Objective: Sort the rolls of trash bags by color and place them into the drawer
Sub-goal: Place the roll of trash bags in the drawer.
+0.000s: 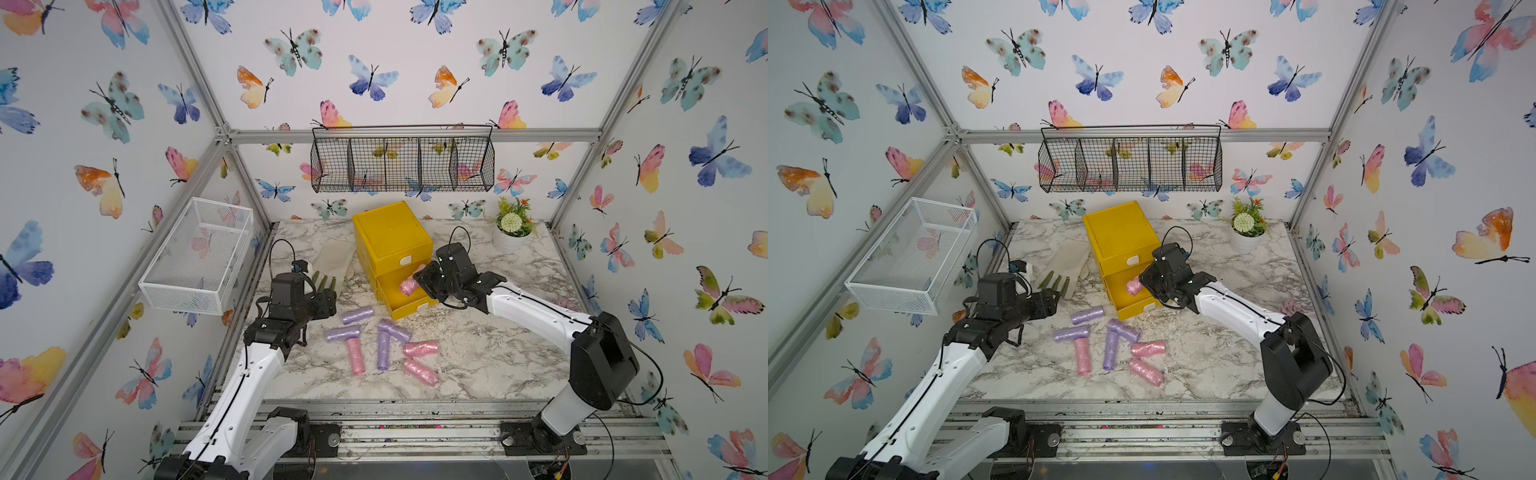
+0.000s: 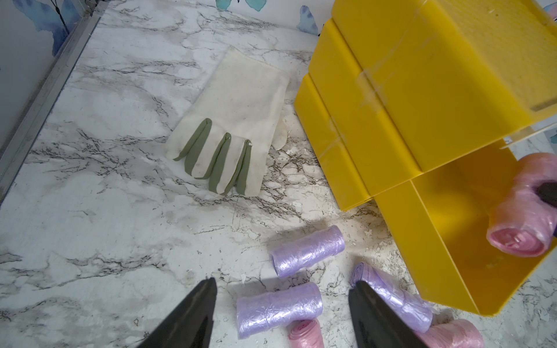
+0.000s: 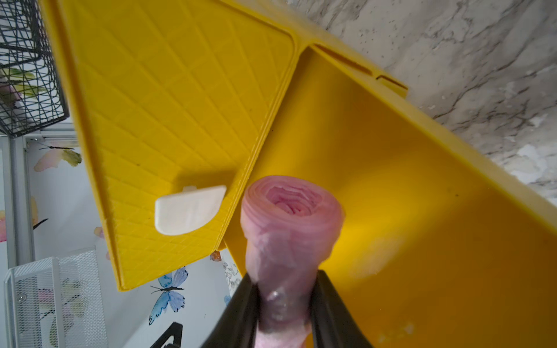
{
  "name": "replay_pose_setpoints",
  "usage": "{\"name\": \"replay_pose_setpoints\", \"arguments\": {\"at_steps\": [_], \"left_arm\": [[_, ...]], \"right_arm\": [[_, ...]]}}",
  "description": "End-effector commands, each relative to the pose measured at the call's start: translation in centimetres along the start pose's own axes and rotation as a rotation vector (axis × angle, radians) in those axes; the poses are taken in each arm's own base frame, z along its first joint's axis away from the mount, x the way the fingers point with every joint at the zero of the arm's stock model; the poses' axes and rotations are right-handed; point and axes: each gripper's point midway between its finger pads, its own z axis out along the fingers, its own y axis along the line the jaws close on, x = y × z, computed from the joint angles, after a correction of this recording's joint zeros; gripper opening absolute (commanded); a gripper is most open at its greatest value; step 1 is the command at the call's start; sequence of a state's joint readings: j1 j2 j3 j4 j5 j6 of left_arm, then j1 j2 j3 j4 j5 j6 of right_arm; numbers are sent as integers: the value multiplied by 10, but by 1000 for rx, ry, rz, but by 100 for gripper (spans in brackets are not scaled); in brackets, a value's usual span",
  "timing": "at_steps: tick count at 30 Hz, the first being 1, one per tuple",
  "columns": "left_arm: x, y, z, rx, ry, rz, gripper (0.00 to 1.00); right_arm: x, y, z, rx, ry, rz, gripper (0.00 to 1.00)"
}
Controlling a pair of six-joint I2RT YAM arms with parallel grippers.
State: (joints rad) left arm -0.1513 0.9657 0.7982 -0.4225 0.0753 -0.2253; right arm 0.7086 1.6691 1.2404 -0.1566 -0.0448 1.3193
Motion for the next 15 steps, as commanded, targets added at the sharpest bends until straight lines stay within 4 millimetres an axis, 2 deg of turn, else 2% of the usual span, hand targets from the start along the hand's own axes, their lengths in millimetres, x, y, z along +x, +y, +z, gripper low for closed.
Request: {"name": "replay_pose_setpoints", "arguments": {"at_steps": [1,6,15], "left_arm": [[-1,-1,-3,18,-17,0,74],[0,-1,-3,17,-20,0,74],[0,0,-3,11,-20,1,74]], "right_arm": [[-13,19,-2,-62,-71,38,33],[-18,17,8,-50,-98,52,34],[-13,7,30,-33,-76,75,35]]}}
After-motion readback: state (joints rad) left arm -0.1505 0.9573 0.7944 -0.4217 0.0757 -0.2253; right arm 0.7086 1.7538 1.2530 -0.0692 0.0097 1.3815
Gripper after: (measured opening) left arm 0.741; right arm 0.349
